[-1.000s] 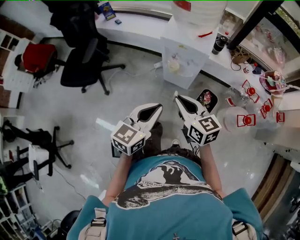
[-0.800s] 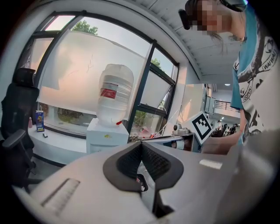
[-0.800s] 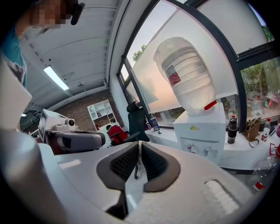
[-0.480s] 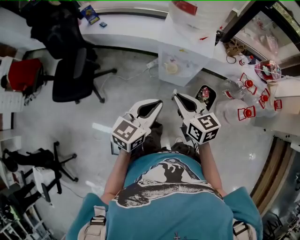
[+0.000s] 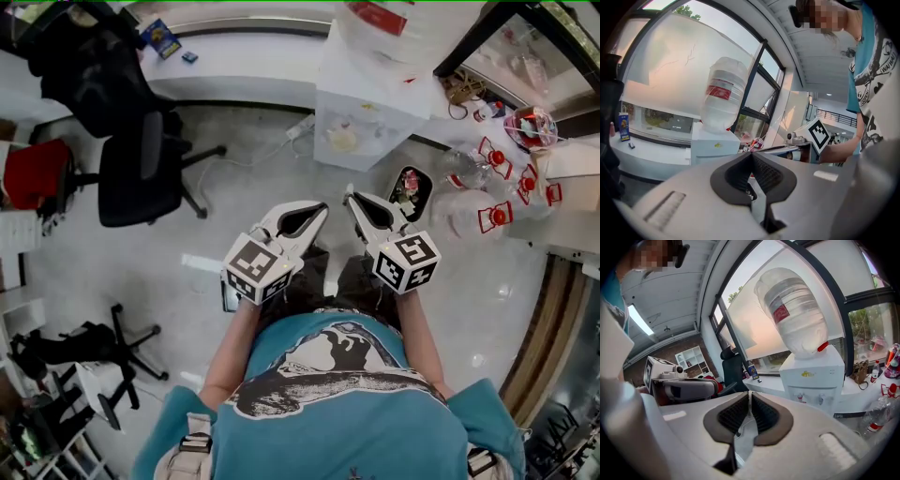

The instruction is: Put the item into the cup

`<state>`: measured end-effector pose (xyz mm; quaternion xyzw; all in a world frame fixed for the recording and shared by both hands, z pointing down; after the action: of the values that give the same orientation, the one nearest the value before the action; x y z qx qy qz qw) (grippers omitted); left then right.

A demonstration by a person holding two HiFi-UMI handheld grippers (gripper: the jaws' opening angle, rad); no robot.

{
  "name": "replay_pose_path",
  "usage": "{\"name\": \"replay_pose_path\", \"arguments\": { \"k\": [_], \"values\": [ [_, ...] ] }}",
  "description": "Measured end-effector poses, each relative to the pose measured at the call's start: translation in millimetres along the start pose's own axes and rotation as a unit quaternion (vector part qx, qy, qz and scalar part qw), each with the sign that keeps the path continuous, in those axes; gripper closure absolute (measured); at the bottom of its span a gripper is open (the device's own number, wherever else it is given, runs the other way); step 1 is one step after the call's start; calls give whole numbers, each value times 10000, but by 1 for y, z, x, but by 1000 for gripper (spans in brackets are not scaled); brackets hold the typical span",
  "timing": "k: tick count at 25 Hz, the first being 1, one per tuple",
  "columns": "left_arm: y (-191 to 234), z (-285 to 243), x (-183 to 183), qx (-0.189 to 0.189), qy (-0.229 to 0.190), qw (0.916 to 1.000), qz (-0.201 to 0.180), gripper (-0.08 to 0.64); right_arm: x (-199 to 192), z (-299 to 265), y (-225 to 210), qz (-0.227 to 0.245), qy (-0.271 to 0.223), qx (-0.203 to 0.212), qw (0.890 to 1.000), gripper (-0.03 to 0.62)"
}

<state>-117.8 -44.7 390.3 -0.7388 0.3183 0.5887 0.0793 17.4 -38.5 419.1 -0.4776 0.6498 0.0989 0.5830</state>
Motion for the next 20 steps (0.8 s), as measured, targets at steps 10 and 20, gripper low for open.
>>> {"name": "replay_pose_path", "arguments": {
  "k": [10,20],
  "values": [
    [14,-23,-6,-298,96,9995,24,549,-8,1,-11,-97,173,-287,9994,569],
    [34,-60,4,-14,57,10000,-18,549,-3,-20,-64,-338,250,-220,9989,569]
  ]
}}
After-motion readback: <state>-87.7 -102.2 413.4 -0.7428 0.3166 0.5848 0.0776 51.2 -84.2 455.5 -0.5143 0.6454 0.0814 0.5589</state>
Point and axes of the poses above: the fingertips, and each gripper's own axes: z backward along the fingers, y to its left, x out of its top, the point moved 6 cm from there along z, backward along the fingers, and after that the axes turned 8 degrees about x, right-handed, at the moved point
